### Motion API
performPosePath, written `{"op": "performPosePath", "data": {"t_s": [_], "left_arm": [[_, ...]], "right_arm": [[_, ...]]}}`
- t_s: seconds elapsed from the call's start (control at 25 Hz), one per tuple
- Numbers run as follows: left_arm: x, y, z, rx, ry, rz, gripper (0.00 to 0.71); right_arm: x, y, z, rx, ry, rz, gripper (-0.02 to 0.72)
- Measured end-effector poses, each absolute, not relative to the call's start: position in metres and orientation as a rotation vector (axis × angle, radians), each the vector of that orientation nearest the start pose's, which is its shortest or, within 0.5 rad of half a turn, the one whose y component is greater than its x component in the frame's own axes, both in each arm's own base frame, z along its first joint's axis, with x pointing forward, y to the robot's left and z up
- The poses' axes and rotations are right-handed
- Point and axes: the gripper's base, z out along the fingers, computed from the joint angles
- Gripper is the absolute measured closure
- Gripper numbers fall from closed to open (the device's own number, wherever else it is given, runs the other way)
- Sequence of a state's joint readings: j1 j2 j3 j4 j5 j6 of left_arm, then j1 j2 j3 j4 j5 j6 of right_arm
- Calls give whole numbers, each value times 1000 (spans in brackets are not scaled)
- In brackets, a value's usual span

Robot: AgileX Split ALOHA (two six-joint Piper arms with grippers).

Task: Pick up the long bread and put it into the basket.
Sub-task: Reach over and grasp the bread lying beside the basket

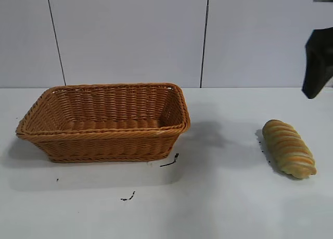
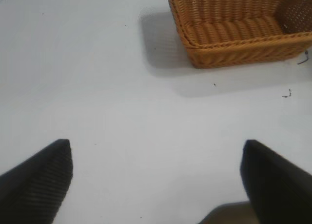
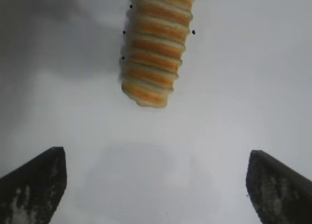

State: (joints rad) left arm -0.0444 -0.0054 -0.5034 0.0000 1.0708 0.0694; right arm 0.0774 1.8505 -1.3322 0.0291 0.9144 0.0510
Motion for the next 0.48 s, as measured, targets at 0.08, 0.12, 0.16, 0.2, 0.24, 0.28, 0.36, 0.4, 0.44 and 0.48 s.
{"op": "performPosePath", "data": {"t_s": [0.08, 0.12, 0.16, 0.2, 0.24, 0.28, 0.36, 0.4, 0.44, 0.48], "left_arm": [[-7, 0, 277, 116, 2042, 16, 14], [-7, 0, 277, 116, 2042, 16, 14], [-7, 0, 277, 116, 2042, 16, 14], [-7, 0, 277, 116, 2042, 16, 14], [-7, 0, 277, 116, 2042, 16, 14], [-7, 0, 277, 116, 2042, 16, 14], [-7, 0, 277, 116, 2042, 16, 14], [-7, 0, 277, 116, 2042, 16, 14], [-7, 0, 277, 116, 2042, 16, 14], [-7, 0, 277, 116, 2042, 16, 14]], "right_arm": [[379, 31, 197, -20, 2939, 45, 10], [382, 31, 189, -23, 2952, 39, 10], [385, 31, 182, -23, 2963, 36, 10], [388, 30, 175, -20, 2967, 36, 10], [390, 30, 168, -22, 2972, 32, 10], [392, 30, 160, -23, 2978, 27, 10], [396, 29, 149, -20, 2983, 26, 10], [397, 29, 143, -19, 2989, 25, 10], [398, 29, 137, -19, 2998, 23, 10], [398, 29, 132, -19, 3008, 22, 10]]}}
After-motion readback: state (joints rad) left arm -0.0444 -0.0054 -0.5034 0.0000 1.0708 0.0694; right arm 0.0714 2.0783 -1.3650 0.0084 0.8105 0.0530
